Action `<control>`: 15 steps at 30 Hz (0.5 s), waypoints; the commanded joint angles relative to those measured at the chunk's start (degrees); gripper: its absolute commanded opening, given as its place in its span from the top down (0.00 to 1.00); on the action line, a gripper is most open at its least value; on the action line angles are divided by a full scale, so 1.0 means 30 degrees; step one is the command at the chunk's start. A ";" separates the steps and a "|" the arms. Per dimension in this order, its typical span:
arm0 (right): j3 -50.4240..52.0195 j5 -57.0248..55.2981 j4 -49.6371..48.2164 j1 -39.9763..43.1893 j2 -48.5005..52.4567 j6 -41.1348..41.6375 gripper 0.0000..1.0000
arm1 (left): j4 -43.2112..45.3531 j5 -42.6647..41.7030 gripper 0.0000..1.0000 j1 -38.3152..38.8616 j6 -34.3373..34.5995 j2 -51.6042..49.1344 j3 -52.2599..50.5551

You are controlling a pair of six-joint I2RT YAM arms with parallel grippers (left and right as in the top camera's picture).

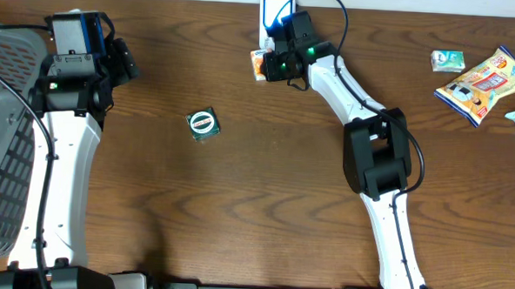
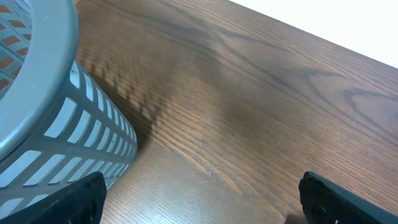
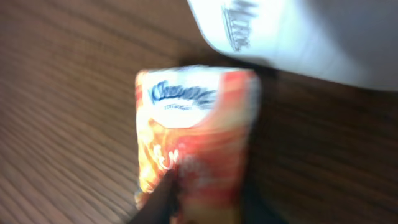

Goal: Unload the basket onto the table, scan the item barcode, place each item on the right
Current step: 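Move the right gripper to the orange Kleenex pack and grasp it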

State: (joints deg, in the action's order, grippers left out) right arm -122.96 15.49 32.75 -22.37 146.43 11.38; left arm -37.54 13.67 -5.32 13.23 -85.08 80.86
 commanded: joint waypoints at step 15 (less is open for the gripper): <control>-0.0087 1.5023 0.0874 0.3235 -0.2135 0.0058 0.99 | -0.0058 0.0182 0.02 -0.0080 -0.0248 -0.0124 0.0160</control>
State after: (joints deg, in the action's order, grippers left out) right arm -123.15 40.91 36.21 -16.82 145.58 11.53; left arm -37.54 13.67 -5.32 13.23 -85.08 80.86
